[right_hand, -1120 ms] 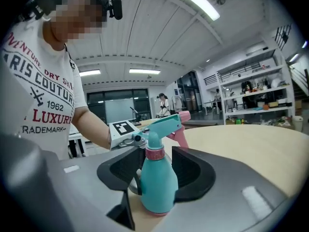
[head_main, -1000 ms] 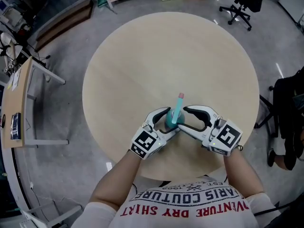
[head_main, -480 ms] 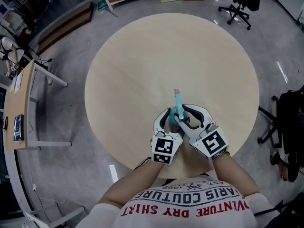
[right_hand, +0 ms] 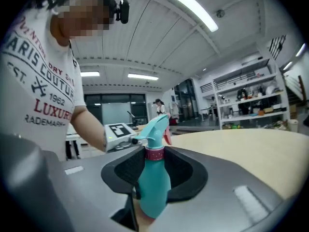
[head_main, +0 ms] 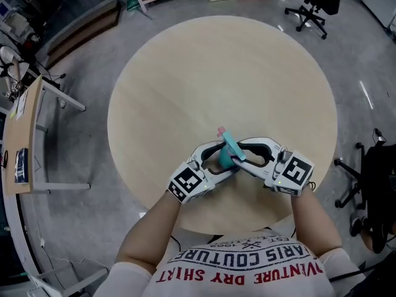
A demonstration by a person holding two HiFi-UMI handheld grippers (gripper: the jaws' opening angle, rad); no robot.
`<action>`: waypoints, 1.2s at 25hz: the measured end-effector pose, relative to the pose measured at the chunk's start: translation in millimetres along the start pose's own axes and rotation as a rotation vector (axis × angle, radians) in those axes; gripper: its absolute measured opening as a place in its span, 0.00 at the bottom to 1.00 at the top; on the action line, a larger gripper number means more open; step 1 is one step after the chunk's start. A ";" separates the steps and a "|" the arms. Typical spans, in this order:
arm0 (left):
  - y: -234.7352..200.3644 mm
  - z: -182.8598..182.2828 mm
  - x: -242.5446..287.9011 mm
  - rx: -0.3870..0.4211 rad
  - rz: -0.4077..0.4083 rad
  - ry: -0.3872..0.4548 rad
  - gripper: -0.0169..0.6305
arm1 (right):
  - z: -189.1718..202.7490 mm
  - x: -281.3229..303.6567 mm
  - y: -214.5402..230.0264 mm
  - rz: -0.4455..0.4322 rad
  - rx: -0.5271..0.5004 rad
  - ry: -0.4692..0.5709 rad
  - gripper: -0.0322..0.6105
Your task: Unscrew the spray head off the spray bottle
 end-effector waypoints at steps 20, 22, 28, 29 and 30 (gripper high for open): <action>-2.6 -2.1 1.2 -0.113 -0.385 -0.023 0.53 | 1.6 1.4 -10.0 0.322 0.083 0.096 0.39; -1.2 -1.7 0.7 -0.118 -0.438 -0.043 0.53 | 1.8 5.2 -8.6 0.378 0.070 0.098 0.39; 2.7 -3.2 5.6 -0.094 -0.493 -0.084 0.52 | -0.1 8.7 -0.1 0.500 0.024 0.082 0.28; 2.6 -3.1 5.3 -0.092 -0.488 -0.083 0.52 | -0.3 8.9 -0.5 0.493 0.020 0.078 0.28; 2.3 -2.7 4.9 -0.087 -0.480 -0.082 0.52 | -0.3 9.3 -0.7 0.481 0.017 0.074 0.28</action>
Point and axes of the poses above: the fingertips, and each gripper's own axes: x forward along the fingers, y to its right, z out of its underside, the point moved 2 cm from there along -x, backward along the fingers, and after that the axes turned 14 degrees about x, right-handed, at the moved point
